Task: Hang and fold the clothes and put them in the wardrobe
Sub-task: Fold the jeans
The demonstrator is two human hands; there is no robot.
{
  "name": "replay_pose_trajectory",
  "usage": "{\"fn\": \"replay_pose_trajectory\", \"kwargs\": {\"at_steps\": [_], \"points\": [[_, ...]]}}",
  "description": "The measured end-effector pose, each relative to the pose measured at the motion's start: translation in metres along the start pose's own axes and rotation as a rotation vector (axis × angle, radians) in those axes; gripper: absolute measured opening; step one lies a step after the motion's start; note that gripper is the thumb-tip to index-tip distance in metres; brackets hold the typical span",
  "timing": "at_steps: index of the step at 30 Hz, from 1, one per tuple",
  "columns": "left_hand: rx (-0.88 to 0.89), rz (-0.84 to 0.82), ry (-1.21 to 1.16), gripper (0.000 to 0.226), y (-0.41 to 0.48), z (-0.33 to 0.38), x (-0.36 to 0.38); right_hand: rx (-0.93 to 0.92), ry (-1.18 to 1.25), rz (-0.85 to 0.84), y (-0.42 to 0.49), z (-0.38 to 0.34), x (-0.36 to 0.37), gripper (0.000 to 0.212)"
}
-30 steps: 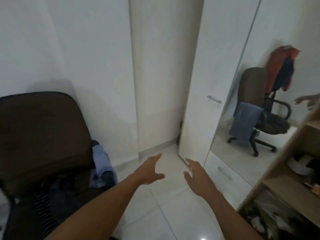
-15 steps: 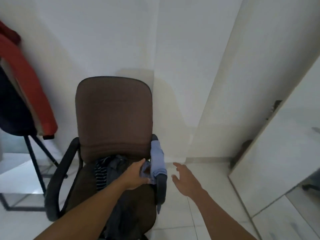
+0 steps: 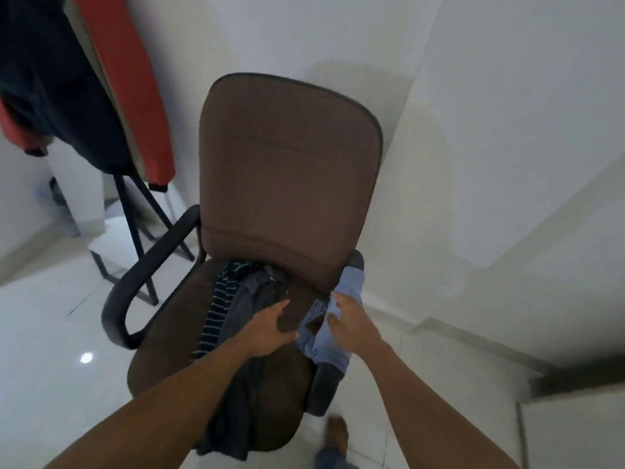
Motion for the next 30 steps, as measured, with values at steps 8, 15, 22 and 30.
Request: {"fn": "replay_pose_trajectory", "kwargs": {"at_steps": [8, 15, 22, 30], "points": [[-0.300, 0.137, -0.333, 0.052, 0.063, -0.014, 0.050, -0.028, -0.134, -0.322, 0.094, 0.056, 0.002, 0.054], [-0.488, 0.249, -0.655, 0.036, 0.104, -0.035, 0.091, -0.062, -0.328, -0.288, 0.170, 0.077, 0.007, 0.058], [-0.566, 0.284, -1.001, 0.042, 0.122, -0.048, 0.120, -0.062, -0.615, -0.239, 0.199, 0.086, 0.004, 0.072], [-0.559, 0.552, -1.099, 0.079, 0.100, -0.052, 0.103, -0.020, -0.496, -0.293, 0.183, 0.071, 0.005, 0.081]]}}
Point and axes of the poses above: each hand's wrist, its own y-axis towards the middle knuckle, its own x-axis out of the palm, z = x × y, the point moved 10 cm from there along y, towards the middle knuckle, and after that the axes turned 10 degrees about -z, right-handed, at the moved point
